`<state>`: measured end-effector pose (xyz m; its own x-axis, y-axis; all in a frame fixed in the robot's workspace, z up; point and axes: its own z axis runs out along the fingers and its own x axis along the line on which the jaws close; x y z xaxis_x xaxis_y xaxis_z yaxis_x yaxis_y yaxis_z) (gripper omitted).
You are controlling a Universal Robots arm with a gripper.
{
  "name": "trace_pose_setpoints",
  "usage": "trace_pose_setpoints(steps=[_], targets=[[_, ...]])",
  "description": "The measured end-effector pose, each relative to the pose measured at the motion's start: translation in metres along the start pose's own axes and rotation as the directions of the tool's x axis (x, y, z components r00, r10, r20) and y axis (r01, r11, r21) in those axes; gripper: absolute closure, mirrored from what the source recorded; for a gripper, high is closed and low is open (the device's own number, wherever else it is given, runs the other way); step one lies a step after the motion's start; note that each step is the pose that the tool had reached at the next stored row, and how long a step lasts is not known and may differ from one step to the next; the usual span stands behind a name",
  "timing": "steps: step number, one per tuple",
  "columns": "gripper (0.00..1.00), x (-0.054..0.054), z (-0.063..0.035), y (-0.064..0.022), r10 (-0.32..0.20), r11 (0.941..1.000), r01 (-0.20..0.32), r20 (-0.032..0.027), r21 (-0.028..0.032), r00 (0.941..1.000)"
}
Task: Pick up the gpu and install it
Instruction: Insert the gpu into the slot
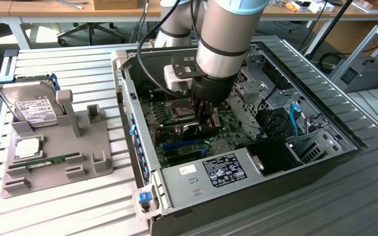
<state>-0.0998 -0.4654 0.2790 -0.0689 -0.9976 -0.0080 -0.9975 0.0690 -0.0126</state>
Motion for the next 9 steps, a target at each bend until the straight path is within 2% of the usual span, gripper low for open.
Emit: trace_pose_setpoints(steps=[9], targets=[[0.73,0.0002,0.0,0.0031,0.0,1.0,0.0,0.0001,0.0,1.0]])
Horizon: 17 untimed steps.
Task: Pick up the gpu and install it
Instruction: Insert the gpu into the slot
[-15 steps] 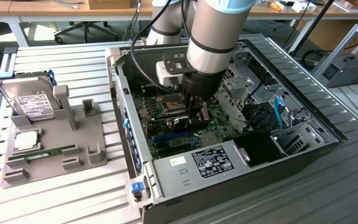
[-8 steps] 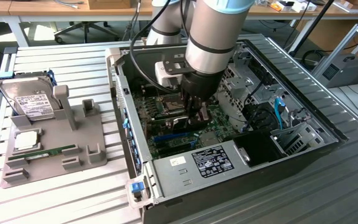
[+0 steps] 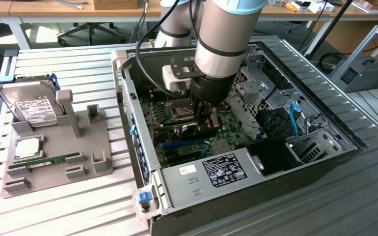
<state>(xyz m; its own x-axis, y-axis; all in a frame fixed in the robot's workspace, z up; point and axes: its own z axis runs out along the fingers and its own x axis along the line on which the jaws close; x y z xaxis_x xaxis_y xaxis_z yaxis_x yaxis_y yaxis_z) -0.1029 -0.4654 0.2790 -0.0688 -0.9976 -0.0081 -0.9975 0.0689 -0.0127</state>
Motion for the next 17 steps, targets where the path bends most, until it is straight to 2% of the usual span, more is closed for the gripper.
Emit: trace_pose_setpoints(steps=[17], targets=[[0.73,0.0003,0.0013,0.0039,0.0,1.0,0.0,-0.0001,0.0,1.0]])
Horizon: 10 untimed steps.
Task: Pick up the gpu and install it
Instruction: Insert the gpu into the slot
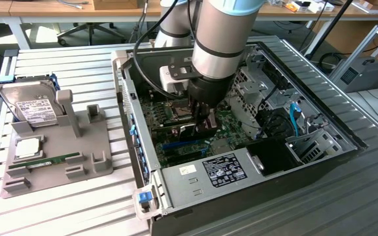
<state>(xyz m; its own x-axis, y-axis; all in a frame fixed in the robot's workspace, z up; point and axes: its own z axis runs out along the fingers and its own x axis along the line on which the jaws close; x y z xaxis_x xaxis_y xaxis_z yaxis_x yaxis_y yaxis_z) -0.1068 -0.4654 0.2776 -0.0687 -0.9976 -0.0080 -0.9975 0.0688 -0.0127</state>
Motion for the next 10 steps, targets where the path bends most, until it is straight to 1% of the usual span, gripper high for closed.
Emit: trace_pose_setpoints(steps=[10], targets=[[0.73,0.0002,0.0009,0.002,0.0,1.0,0.0,0.0001,0.0,1.0]])
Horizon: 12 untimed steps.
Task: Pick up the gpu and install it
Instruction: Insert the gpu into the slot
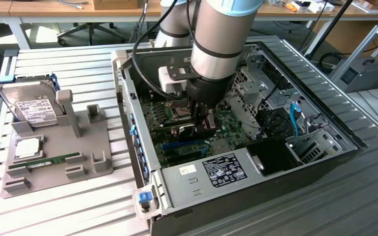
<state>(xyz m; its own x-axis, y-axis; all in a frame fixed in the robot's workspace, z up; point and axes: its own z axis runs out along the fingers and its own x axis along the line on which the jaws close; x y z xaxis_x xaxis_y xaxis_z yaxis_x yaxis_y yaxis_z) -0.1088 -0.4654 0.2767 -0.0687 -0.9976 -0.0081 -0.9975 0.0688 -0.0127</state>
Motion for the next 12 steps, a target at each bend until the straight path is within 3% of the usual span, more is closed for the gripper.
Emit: trace_pose_setpoints(steps=[12], targets=[[0.73,0.0,0.0026,0.0002,0.0,1.0,0.0,-0.0003,-0.0002,1.0]])
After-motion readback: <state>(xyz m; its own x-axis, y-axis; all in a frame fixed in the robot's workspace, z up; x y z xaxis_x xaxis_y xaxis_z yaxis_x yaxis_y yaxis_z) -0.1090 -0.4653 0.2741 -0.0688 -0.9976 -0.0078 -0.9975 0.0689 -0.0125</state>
